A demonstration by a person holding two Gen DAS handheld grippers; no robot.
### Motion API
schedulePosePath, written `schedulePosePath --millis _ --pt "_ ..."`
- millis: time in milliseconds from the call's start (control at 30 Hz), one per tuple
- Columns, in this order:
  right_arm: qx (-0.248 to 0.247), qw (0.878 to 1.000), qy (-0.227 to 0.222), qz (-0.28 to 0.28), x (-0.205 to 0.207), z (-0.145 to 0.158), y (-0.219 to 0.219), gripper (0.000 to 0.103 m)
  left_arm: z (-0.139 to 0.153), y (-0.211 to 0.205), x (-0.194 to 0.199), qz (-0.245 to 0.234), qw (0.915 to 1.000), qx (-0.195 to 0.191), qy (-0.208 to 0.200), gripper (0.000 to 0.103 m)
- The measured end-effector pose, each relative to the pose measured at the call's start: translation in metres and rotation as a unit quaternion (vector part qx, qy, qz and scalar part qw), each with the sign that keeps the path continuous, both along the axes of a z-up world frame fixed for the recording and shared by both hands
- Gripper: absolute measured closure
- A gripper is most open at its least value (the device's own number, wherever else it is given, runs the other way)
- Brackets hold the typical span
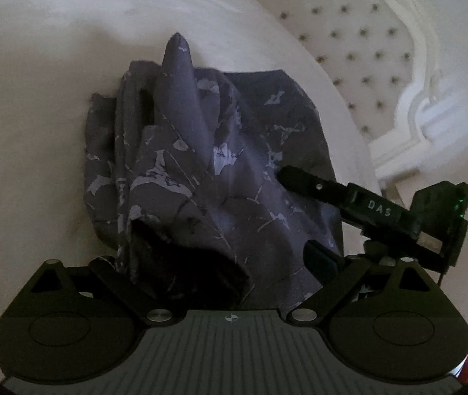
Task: Fold large clothes
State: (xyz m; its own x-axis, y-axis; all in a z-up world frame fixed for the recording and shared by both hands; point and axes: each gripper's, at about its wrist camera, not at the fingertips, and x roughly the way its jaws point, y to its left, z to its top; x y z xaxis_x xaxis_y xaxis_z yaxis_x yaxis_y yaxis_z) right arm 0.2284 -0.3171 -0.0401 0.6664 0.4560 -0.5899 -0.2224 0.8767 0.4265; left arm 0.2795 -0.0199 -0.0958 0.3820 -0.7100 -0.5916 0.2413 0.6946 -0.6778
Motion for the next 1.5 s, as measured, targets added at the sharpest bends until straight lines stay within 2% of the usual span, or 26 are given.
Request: schedulePosePath --millis 100,200,267,300,333,433,533,633,767,967,1067,1133,1267,1367,1500 --pt "-0.008 1.000 -0.001 -0.026 0.010 -0.001 -0.016 0.035 -0.004 -0.014 0.012 -0.005 0.9998 0.017 -0.004 0.009" --pt "-0.028 0.999 0.009 -0.027 0.016 -0.015 -0.010 0.027 -0.020 -0.006 0.006 -0.002 0.9984 0.056 0.003 0.009" --pt "-0.069 0.997 0.018 -0.025 0.019 -0.026 0.013 0.011 -0.035 0.007 0.002 0.006 0.9978 0.066 0.010 0.010" --pt "-0.091 0.995 0.019 -0.026 0.020 -0.034 0.023 0.008 -0.042 0.017 -0.001 0.010 0.9987 0.049 0.012 0.011" --pt "-0.098 0.995 0.019 -0.029 0.020 -0.040 0.028 0.003 -0.043 0.023 -0.002 0.015 0.9992 0.037 0.011 0.017" --pt "-0.098 0.994 0.026 -0.042 0.024 -0.046 0.036 0.001 -0.041 0.032 -0.007 0.018 0.9992 0.034 0.006 0.019" --pt "-0.083 0.995 0.029 -0.047 0.023 -0.044 0.029 0.001 -0.035 0.030 -0.013 0.016 0.9987 0.049 -0.006 0.019" --pt "-0.068 0.995 0.029 -0.062 0.015 -0.037 0.017 0.001 -0.016 0.023 -0.015 0.022 0.9962 0.074 -0.040 0.019" --pt "-0.067 0.993 0.009 -0.094 -0.019 -0.026 0.010 0.001 0.014 0.029 -0.045 0.032 0.9842 0.133 -0.112 0.017" --pt "-0.055 0.987 -0.030 -0.148 -0.081 -0.007 0.013 0.001 0.051 0.026 -0.082 0.046 0.9622 0.198 -0.181 0.006" --pt "-0.052 0.983 -0.054 -0.166 -0.110 0.005 0.022 0.001 0.064 0.019 -0.102 0.046 0.9517 0.230 -0.199 0.006" --pt "-0.067 0.979 -0.074 -0.177 -0.128 0.015 0.034 0.001 0.070 0.014 -0.115 0.047 0.9446 0.251 -0.206 0.006" --pt "-0.095 0.971 -0.085 -0.202 -0.163 0.028 0.054 0.001 0.081 0.006 -0.139 0.044 0.9355 0.273 -0.219 0.006" --pt "-0.080 0.970 -0.080 -0.214 -0.189 0.034 0.060 0.001 0.085 0.002 -0.157 0.036 0.9309 0.284 -0.226 0.006" --pt "-0.069 0.968 -0.076 -0.228 -0.215 0.040 0.066 0.001 0.090 0.003 -0.177 0.041 0.9302 0.285 -0.228 0.006"
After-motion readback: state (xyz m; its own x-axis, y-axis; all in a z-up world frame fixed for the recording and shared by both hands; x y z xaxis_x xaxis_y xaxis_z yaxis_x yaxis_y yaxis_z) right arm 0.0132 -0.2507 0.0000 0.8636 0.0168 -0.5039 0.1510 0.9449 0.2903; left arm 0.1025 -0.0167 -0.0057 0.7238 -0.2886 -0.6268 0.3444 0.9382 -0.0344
